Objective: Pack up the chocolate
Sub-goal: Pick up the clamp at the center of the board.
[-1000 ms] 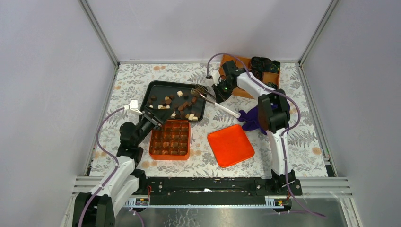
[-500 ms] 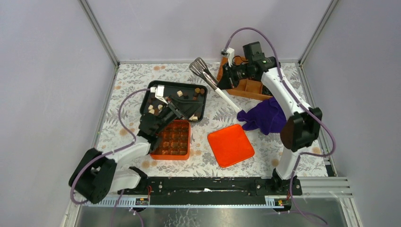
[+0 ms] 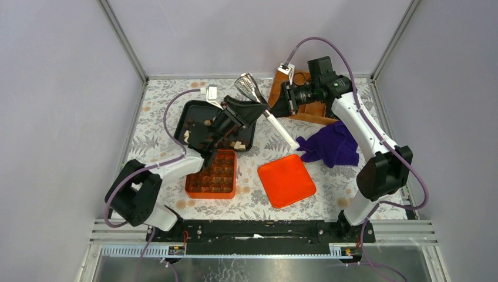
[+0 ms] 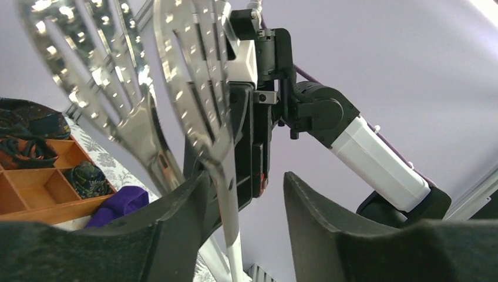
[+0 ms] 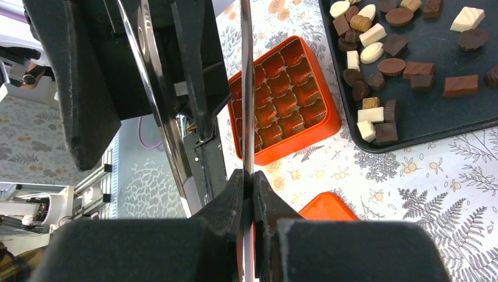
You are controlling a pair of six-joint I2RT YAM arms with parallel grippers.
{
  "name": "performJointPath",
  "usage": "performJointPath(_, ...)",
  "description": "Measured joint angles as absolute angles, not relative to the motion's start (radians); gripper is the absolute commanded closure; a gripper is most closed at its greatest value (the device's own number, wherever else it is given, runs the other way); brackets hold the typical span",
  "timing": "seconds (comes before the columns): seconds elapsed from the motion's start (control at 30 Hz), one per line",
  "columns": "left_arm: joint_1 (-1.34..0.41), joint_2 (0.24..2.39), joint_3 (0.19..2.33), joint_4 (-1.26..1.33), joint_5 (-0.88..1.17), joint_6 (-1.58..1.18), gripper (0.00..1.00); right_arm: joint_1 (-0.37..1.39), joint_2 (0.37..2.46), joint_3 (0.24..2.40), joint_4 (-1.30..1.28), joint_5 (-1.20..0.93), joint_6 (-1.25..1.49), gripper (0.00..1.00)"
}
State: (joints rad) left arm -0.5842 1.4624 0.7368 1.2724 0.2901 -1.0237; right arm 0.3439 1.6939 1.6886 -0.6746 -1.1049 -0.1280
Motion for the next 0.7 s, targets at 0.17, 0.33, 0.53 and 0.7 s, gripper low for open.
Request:
performJointPath(0.17,-0.602,1.512,0.797,1.272,0.299,-1.028,0.9,0.344,1.694,1.679,-0.659,-1.111,-0.107,1.0)
performJointPath(0.33,-0.603,1.541,0.825,1.293,0.345,-1.03,1.0,0.339,1.694,1.678,-0.655,-1.126,-0.072,1.0)
performJointPath(0.53,-0.603,1.541,0.856,1.341,0.414,-1.018,1.0,0.304,1.695,1.649,-0.596,-1.164,0.044,1.0)
performJointPath(0.7,-0.625,1.541,0.905,1.329,0.49,-0.951,1.0,0.249,1.747,1.585,-0.508,-1.229,0.207,1.0)
